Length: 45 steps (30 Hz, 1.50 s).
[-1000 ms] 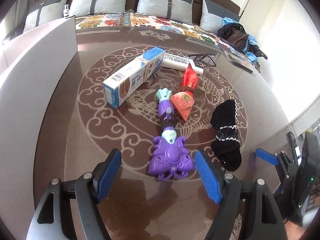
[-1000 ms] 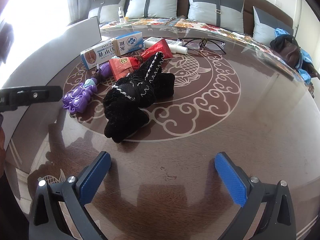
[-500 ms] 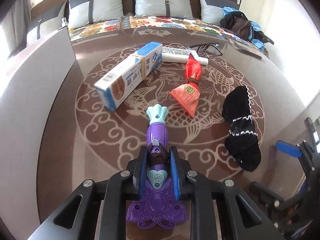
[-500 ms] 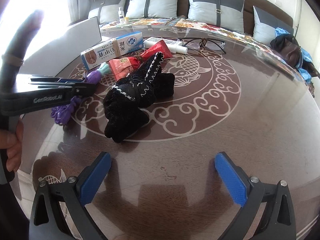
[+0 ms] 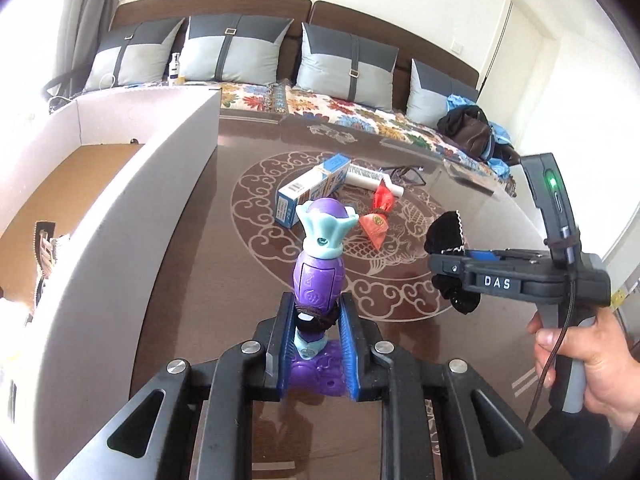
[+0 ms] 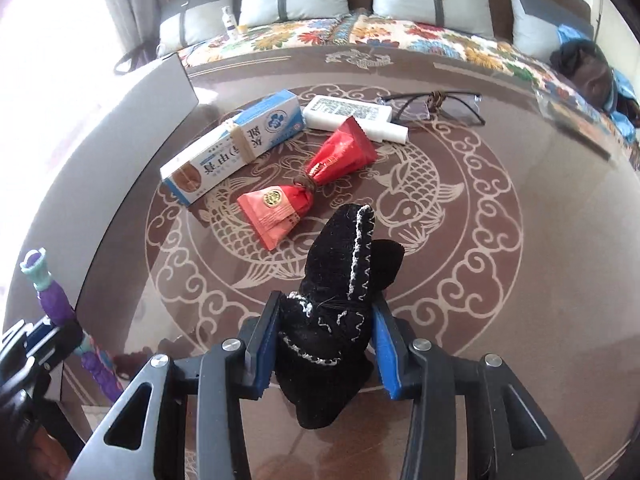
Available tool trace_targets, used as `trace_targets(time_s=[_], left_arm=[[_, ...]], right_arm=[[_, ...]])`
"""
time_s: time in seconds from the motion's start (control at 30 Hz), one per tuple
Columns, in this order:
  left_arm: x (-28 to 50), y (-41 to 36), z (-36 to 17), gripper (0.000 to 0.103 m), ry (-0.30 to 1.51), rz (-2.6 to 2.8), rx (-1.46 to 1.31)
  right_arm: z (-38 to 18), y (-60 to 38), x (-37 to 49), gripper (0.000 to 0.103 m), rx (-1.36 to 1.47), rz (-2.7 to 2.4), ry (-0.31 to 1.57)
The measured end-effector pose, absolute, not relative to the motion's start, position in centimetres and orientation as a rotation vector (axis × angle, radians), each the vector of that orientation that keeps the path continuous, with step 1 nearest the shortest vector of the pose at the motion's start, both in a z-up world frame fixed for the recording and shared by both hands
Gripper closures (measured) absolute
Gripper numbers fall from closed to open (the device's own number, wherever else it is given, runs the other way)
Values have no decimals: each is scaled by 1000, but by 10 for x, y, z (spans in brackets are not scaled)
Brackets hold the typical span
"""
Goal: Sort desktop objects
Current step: 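Grasp and lift the purple toy with the left tool while the right tool grasps the black knit item, then carry both items to the bin and open both tools to drop them, then bring both open tools back over the table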
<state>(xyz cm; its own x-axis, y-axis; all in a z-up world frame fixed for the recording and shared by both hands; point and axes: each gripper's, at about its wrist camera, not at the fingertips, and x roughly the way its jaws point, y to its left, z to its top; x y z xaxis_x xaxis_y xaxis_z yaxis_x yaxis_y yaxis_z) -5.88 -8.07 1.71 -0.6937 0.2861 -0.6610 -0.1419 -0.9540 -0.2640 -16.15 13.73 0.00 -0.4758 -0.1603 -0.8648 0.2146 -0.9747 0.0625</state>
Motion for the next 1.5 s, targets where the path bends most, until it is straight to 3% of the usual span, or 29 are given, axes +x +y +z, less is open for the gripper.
trace_targets(time_s=[0.2, 0.53, 0.7, 0.9, 0.97, 1.0, 1.07, 1.13, 1.2, 1.3, 1.43, 1.5], left_arm=[[-36, -100, 57, 83, -380, 2705, -934], [-6, -214, 129, 83, -614, 2814, -806], [-23, -292, 123, 83, -616, 2909, -993], [-66, -343, 63, 82, -578, 2871, -1408], [-73, -352, 44, 79, -557, 2873, -1554], [-72, -355, 38, 73, -544, 2877, -1596], [-67, -354, 37, 60, -509, 2918, -1608], [-55, -348, 44, 39, -487, 2988, -1535], [-43, -336, 59, 27, -451, 3072, -1444], [-31, -306, 79, 25, -367, 3143, -1310], [-20, -251, 105, 6, -244, 3194, -1153], [-16, -223, 114, 5, -225, 3198, -1083]], right_arm=[[35, 133, -132, 60, 1377, -2508, 222], [121, 29, -114, 60, 1106, -2375, 175], [146, -77, -101, 60, 996, -2187, 128], [107, -183, -97, 58, 1092, -2017, 238], [85, -200, -100, 54, 1165, -1977, 271], [76, -206, -101, 47, 1194, -1969, 287], [70, -206, -101, 32, 1195, -1979, 273], [75, -195, -100, 25, 1159, -2001, 214], [87, -176, -96, 13, 1097, -2041, 177], [103, -135, -88, 6, 976, -2156, 175], [98, -65, -86, 0, 914, -2324, 209], [84, -31, -89, 0, 950, -2387, 261]])
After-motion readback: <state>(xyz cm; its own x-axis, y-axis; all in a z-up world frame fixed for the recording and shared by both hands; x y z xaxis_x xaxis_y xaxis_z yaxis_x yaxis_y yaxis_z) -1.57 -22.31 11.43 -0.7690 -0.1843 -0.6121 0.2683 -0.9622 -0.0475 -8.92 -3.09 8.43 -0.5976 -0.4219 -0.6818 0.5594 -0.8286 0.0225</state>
